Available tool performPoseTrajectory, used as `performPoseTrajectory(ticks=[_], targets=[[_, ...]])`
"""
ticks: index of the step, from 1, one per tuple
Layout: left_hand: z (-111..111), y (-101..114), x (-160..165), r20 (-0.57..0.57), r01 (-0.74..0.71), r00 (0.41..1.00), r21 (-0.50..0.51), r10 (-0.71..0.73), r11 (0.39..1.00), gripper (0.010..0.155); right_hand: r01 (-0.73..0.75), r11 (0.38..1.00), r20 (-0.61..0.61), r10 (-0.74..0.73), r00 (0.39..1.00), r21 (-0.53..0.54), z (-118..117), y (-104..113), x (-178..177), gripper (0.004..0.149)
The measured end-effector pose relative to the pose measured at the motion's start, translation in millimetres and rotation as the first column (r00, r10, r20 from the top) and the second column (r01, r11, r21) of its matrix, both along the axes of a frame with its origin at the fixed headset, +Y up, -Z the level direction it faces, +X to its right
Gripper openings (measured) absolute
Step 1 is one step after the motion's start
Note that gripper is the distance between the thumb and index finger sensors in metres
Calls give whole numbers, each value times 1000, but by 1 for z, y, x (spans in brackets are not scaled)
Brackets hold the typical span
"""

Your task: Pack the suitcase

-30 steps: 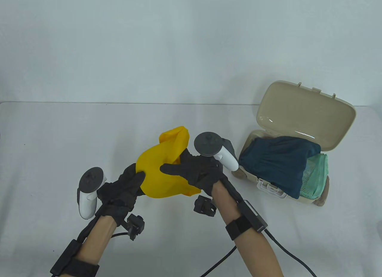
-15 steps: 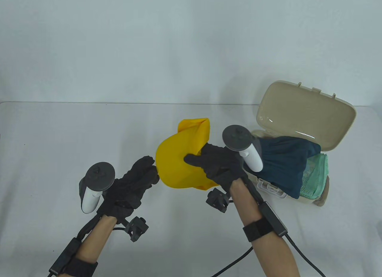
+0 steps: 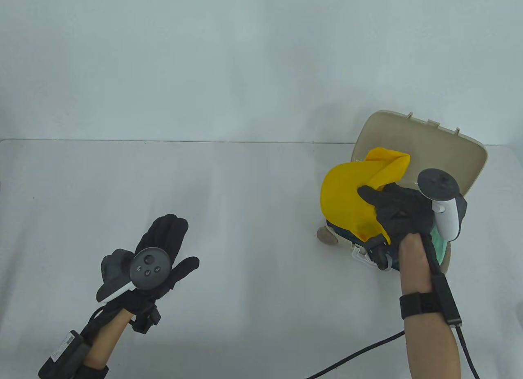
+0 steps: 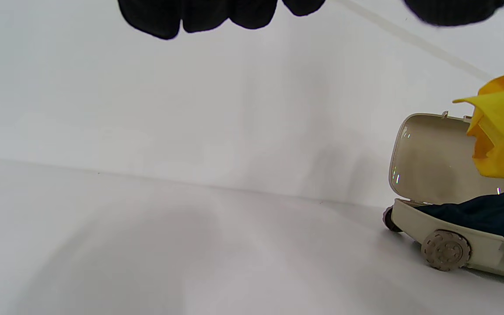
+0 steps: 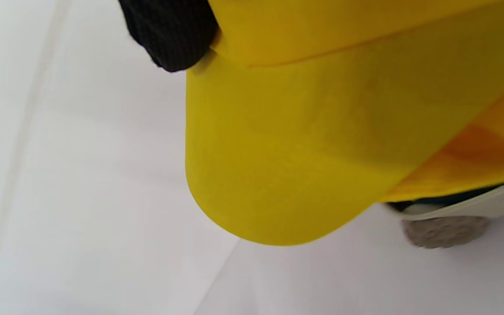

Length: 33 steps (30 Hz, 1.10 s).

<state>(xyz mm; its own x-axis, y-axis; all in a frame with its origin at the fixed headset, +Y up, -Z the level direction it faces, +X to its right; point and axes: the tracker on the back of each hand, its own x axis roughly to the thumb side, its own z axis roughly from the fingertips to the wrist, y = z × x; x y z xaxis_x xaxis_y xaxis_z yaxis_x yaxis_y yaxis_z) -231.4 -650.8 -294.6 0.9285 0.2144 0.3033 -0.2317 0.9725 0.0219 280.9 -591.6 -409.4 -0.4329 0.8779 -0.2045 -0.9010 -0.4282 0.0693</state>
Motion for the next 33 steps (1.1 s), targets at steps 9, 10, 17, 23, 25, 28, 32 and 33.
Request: performPoseTrajectory(ticks=[9, 10, 17, 23, 25, 28, 32, 33], targets=[[-3, -18, -7, -5, -4, 1000, -48, 4, 999, 86, 48, 995, 127, -37, 991, -84, -7, -59, 39, 58], [-3, -18, -7, -5, -8, 1000, -53, 8, 999, 86, 61, 994, 142, -49, 989, -85, -9, -64, 42, 57], [-4, -23, -7, -10, 9, 1000, -77, -10, 997, 85, 137, 985, 206, -113, 972, -109, -20, -91, 58, 54], [-6, -30, -4, -2, 42, 999, -104, -42, 994, 85, 188, 971, 271, -142, 952, -150, -28, -114, 65, 53], [-6, -31, -3, 0, 43, 999, -110, -44, 993, 85, 196, 967, 273, -148, 951, -160, -32, -117, 65, 53], [-7, -32, -2, 2, 49, 999, -118, -49, 992, 84, 160, 970, 286, -103, 953, -185, -36, -118, 63, 53], [-8, -35, -2, 3, 68, 998, -127, -68, 990, 84, 114, 967, 293, -44, 955, -227, -42, -121, 59, 54], [-8, -35, -2, 3, 70, 998, -128, -70, 989, 84, 91, 967, 297, -16, 955, -239, -43, -121, 58, 54]])
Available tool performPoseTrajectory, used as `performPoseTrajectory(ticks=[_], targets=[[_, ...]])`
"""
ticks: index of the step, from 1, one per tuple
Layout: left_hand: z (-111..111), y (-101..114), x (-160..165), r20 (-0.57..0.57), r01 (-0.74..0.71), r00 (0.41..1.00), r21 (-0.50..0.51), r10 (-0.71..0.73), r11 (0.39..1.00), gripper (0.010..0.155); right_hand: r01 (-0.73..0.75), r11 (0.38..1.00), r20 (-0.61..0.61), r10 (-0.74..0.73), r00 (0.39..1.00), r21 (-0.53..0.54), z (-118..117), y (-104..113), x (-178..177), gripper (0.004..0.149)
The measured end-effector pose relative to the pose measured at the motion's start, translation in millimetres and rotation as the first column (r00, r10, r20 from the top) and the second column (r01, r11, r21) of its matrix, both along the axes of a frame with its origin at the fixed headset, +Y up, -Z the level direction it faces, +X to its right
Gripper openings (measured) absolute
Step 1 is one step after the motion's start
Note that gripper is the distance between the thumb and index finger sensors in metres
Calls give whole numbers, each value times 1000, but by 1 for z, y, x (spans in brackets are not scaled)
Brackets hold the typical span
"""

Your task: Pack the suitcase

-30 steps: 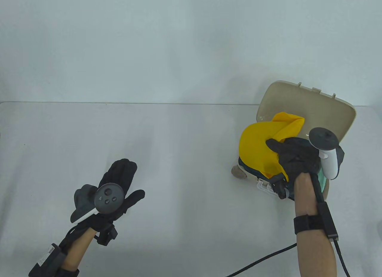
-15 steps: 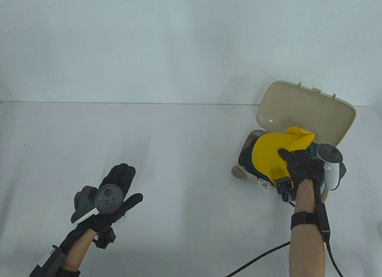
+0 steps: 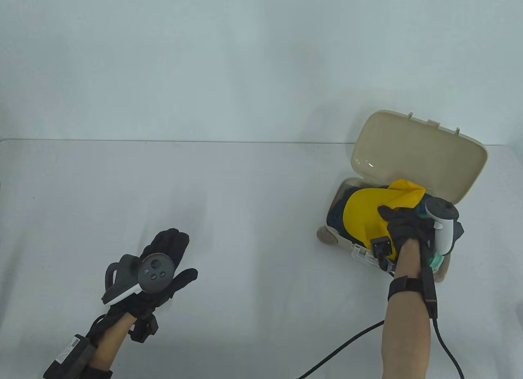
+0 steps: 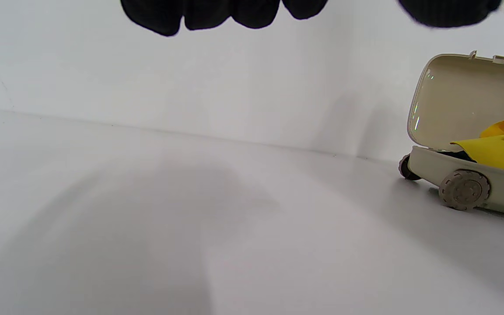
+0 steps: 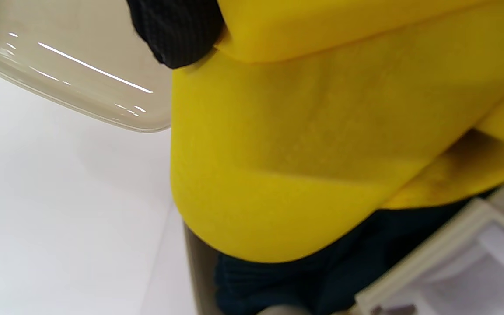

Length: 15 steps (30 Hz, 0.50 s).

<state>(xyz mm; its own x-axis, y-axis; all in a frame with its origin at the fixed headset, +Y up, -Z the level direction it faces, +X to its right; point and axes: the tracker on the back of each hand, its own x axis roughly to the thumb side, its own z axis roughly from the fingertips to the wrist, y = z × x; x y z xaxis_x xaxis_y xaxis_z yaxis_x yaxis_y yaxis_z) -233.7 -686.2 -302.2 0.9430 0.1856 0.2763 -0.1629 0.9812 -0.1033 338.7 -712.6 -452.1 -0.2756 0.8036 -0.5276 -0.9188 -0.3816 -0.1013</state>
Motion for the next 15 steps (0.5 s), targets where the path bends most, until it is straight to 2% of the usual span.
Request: performPoseTrajectory(ticks=[4, 8, 9, 11, 14, 15], targets=[[0, 0, 0, 0, 9, 1000, -7, -9, 1000, 84, -186, 981, -2, 186, 983, -57, -7, 0, -11, 56], [0, 0, 1, 2, 11, 1000, -11, -11, 1000, 83, -393, 911, -11, 395, 919, -125, -15, 3, -27, 60], [0, 0, 1, 4, 9, 1000, -12, -9, 1000, 83, -484, 862, -22, 487, 873, -149, -17, 5, -33, 61], [0, 2, 2, 4, 4, 1000, -6, -4, 1000, 83, -662, 725, -83, 660, 747, -192, -23, 8, -46, 65], [1, 6, 4, 7, 8, 1000, 19, -8, 1000, 83, -761, 613, -115, 758, 642, -214, -27, 12, -57, 69], [2, 7, 5, 9, 11, 1000, 25, -11, 1000, 83, -768, 601, -114, 766, 633, -221, -27, 13, -59, 71]])
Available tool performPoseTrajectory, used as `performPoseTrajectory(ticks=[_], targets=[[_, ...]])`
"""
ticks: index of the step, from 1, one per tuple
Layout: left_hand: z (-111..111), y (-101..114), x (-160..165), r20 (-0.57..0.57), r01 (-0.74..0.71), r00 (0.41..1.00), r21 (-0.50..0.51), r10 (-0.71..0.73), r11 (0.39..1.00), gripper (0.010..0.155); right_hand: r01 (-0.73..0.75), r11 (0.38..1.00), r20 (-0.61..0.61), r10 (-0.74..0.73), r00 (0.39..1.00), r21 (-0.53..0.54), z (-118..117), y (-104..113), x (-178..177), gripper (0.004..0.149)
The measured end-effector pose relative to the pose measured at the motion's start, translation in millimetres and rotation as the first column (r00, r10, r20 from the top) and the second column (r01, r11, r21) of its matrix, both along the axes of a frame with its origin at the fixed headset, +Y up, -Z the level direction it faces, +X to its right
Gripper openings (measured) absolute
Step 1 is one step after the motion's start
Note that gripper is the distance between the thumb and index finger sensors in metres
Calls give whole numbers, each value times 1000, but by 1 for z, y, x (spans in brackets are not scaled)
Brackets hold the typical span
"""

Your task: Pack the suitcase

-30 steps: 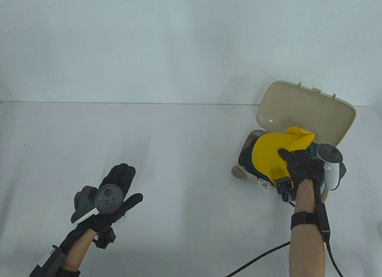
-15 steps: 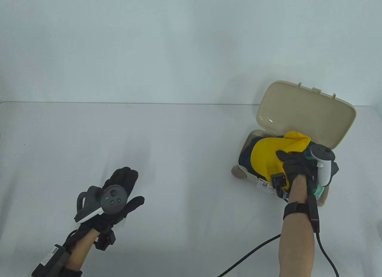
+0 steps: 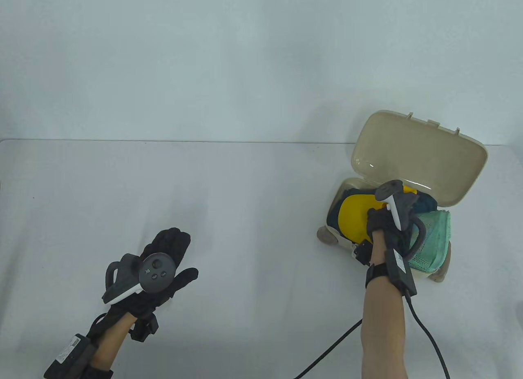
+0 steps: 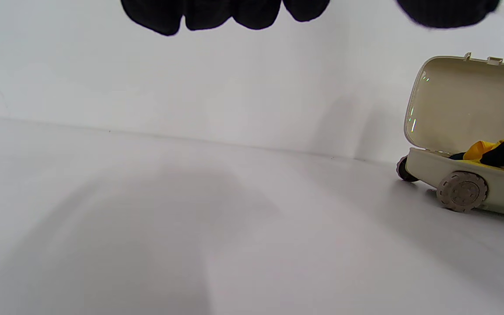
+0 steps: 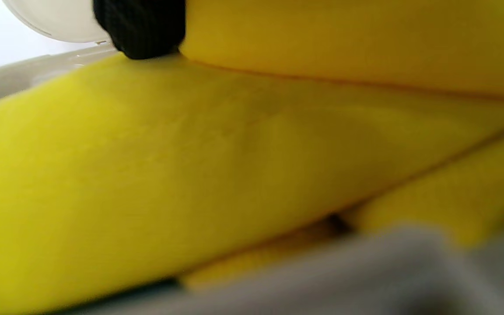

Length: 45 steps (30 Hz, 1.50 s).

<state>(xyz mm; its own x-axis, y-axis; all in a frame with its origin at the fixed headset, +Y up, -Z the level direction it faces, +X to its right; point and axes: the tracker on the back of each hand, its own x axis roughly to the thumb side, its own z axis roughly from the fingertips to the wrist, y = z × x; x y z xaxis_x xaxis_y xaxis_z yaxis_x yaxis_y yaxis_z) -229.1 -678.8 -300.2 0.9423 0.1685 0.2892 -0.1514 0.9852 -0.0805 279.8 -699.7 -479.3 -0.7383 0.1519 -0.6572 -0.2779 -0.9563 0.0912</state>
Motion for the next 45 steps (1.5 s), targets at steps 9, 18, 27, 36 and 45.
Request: performPoseTrajectory(ticks=[9, 18, 27, 36, 45], targets=[[8, 8, 6, 29, 18, 999, 44, -20, 999, 83, 70, 995, -56, -66, 996, 73, 21, 56, -4, 87], [12, 9, 3, 37, 13, 999, 52, -15, 999, 83, 35, 962, 30, -45, 999, 269, 63, 129, 55, 59], [11, 8, 5, 40, 25, 999, 47, -27, 999, 83, 62, 989, 199, -88, 976, 131, 98, 79, 128, 48], [11, 8, 5, 33, 38, 999, 31, -39, 999, 84, 160, 985, 199, -146, 969, -58, 99, 11, 134, 65], [9, 9, 4, 20, 33, 999, 21, -33, 999, 84, 96, 988, 152, -77, 985, -123, 86, -5, 126, 53]])
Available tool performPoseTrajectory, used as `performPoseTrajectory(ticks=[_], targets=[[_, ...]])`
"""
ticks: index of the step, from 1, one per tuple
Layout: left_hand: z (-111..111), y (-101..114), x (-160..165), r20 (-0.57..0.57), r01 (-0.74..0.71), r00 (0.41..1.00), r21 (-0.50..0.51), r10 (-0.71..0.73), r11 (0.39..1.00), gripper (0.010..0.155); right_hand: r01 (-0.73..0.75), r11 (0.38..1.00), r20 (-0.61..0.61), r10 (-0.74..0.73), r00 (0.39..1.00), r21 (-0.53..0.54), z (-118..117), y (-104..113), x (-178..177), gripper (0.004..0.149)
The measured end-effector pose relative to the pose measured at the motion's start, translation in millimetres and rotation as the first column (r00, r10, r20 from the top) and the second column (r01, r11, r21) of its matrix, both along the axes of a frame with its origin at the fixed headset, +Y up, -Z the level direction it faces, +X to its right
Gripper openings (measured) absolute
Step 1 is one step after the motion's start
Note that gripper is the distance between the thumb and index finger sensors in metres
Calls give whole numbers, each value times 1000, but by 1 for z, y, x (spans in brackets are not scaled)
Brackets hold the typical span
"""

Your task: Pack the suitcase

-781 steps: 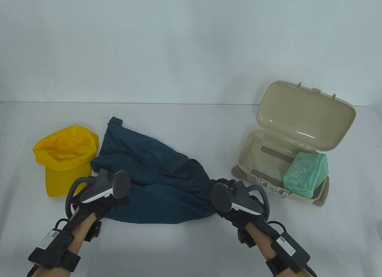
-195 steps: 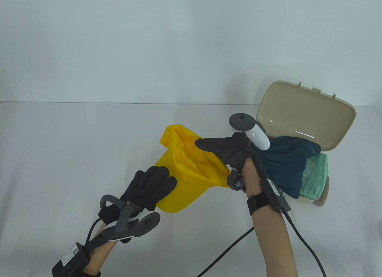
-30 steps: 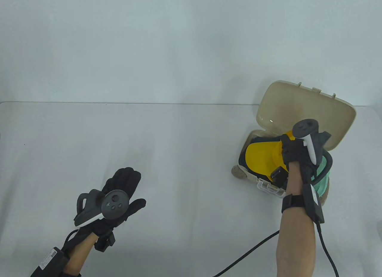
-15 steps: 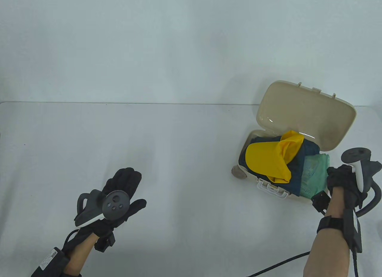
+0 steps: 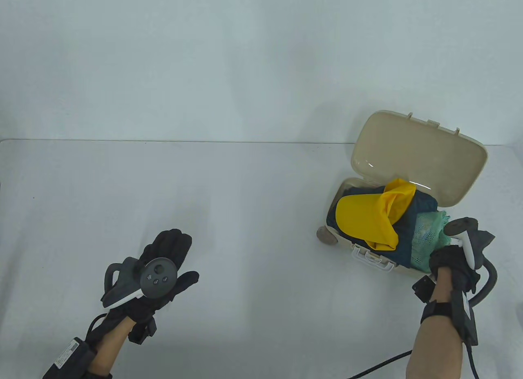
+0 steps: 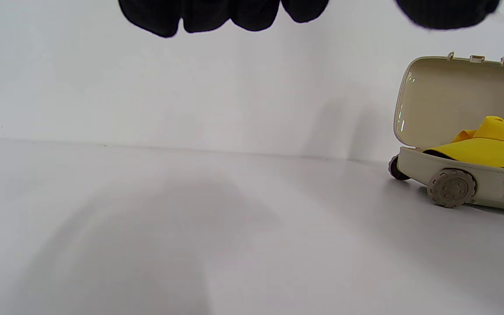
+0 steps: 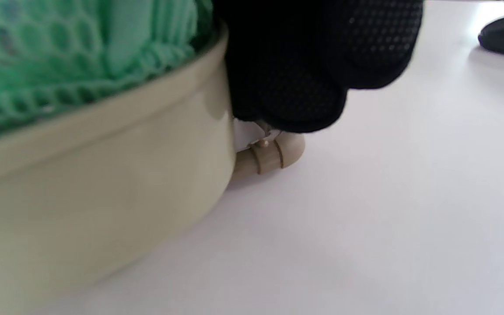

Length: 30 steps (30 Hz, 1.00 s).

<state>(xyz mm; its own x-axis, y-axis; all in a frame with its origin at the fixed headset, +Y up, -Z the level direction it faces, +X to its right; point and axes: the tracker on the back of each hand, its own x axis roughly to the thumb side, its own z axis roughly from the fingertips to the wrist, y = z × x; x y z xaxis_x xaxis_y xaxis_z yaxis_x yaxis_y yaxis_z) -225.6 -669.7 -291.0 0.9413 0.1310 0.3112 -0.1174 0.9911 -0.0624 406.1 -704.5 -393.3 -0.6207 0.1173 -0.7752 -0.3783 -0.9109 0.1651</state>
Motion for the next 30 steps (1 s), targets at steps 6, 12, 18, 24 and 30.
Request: performPoseTrajectory(ticks=[6, 12, 18, 24, 30], targets=[[1, 4, 1, 2, -12, 1000, 14, 12, 1000, 84, -18, 999, -77, 15, 997, -34, -5, 3, -18, 51], [2, 6, 1, 7, -10, 1000, 30, 10, 999, 84, -15, 998, -205, 3, 979, -61, -11, 4, -57, 51], [3, 8, -2, 1, -18, 1000, 43, 18, 999, 84, -8, 999, -352, -10, 936, -50, -14, 3, -116, 52], [5, 11, -5, -6, -31, 999, 60, 31, 998, 84, 12, 998, -484, -39, 874, -57, -13, 2, -171, 52], [5, 11, -5, -11, -30, 999, 60, 30, 998, 84, 50, 996, -596, -81, 799, -68, -8, 0, -221, 53]])
